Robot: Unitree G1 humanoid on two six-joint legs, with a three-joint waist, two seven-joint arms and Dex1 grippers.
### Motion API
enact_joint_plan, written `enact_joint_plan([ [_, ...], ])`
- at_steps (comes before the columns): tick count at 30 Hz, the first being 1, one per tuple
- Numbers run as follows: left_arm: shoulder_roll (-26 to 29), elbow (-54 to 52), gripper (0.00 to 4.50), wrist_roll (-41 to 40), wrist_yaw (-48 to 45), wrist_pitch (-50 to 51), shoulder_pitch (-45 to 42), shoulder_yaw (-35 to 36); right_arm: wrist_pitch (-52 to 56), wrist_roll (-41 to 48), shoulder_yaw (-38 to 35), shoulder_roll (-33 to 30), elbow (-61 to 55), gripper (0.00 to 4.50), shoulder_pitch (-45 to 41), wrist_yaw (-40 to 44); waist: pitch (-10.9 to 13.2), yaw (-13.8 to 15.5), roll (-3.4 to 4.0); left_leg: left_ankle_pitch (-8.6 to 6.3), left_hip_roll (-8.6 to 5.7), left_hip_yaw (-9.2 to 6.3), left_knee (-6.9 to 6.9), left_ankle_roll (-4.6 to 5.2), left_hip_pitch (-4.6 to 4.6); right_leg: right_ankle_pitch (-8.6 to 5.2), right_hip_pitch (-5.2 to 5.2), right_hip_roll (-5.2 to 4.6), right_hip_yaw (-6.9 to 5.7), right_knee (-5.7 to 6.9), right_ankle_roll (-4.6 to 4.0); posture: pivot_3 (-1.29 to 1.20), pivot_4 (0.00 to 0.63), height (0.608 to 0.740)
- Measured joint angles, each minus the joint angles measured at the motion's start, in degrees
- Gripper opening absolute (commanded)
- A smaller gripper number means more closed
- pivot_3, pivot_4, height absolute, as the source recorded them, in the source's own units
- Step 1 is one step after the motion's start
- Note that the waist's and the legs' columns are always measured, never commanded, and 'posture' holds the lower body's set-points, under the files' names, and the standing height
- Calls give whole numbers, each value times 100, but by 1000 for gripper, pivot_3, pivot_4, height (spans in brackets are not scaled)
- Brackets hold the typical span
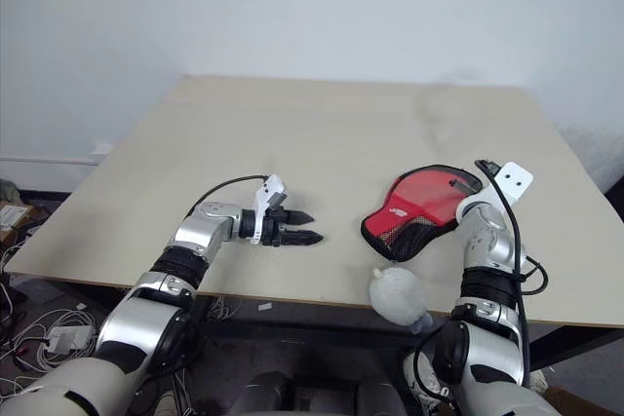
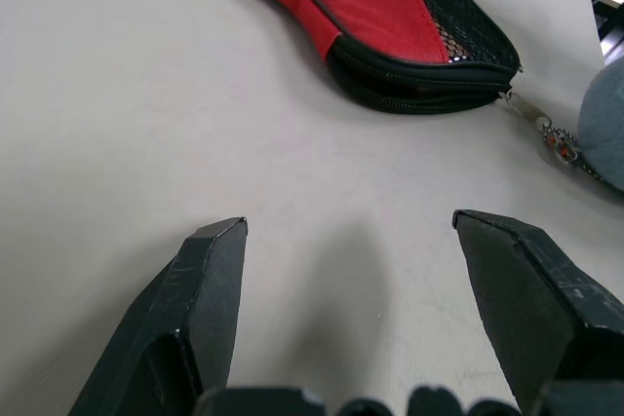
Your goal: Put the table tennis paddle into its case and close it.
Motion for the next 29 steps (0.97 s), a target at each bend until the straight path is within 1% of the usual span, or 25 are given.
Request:
enact_joint_plan([
  [3,18,-63,3582,-31,26,53,1,0,62,-51,95,-6,82,49,23,59,0,-12,2,0,1,-2,-1,0,0,0,-2,2,0,1,0,0,0,740],
  [6,45,-270,3582,-62,28,130,1,1,198,-58,149,2,82,665,29,71,-1,-93,3,0,1,-4,-3,0,1,0,0,2,-2,1,0,0,0,740],
  [11,52,-446,3582,-182,90,246,11,4,220,-186,399,-26,74,2339,71,139,-1,-165,8,0,2,-5,-6,0,2,0,-1,2,-1,1,0,0,0,740],
  [13,53,-490,3582,-261,113,321,11,18,189,-205,517,-100,-105,3057,141,263,2,-182,14,0,1,-4,-6,0,2,-1,-1,2,-1,0,1,0,0,740],
  [14,59,-522,3582,-268,117,350,18,20,174,-209,560,-132,-253,3346,186,338,3,-183,17,0,1,-5,-6,0,1,-1,0,1,-1,0,2,0,0,740],
  [16,122,-571,3582,-294,117,421,19,23,52,-207,794,-209,-914,3346,431,704,5,-185,21,0,1,-5,-5,0,-1,-5,-1,2,-1,-1,8,0,0,740],
  [17,208,-570,3582,-346,96,451,18,46,-71,-182,1012,-269,-1493,3346,645,1066,5,-200,23,0,1,-6,-6,0,0,-15,-1,2,-1,-1,24,0,0,740],
  [19,303,-493,3582,-413,101,457,-2,158,-196,-106,1249,-297,-2186,3346,881,1535,5,-234,23,0,4,-8,-6,0,1,-17,-1,4,-3,-1,28,0,0,740],
  [21,439,-324,3582,-420,140,413,-33,223,-238,255,1462,-246,-2918,3346,1206,2144,5,-266,23,0,8,-11,-7,0,2,-17,1,7,-6,-1,29,0,0,740],
  [23,572,-210,3582,-412,201,311,-36,240,-90,749,1888,-278,-3637,3346,1725,3023,6,-262,21,0,8,-14,-8,0,1,-18,3,6,-10,-4,30,0,0,740],
  [24,678,-156,3582,-410,231,280,-37,259,13,875,2221,-287,-3865,3346,1937,3381,6,-268,20,0,9,-11,-8,0,1,-18,0,6,-9,-3,29,0,0,740],
  [26,720,-173,3582,-435,307,254,-33,344,90,932,2722,-407,-3931,3346,2177,3847,7,-246,20,0,3,-11,1,0,1,-18,7,0,-11,-3,29,0,0,740],
  [29,778,-174,3582,-426,549,171,57,426,112,821,2964,-524,-3850,3346,2295,4062,10,-137,14,-1,0,-10,8,-1,1,-18,10,-4,-13,-7,29,0,0,740],
])
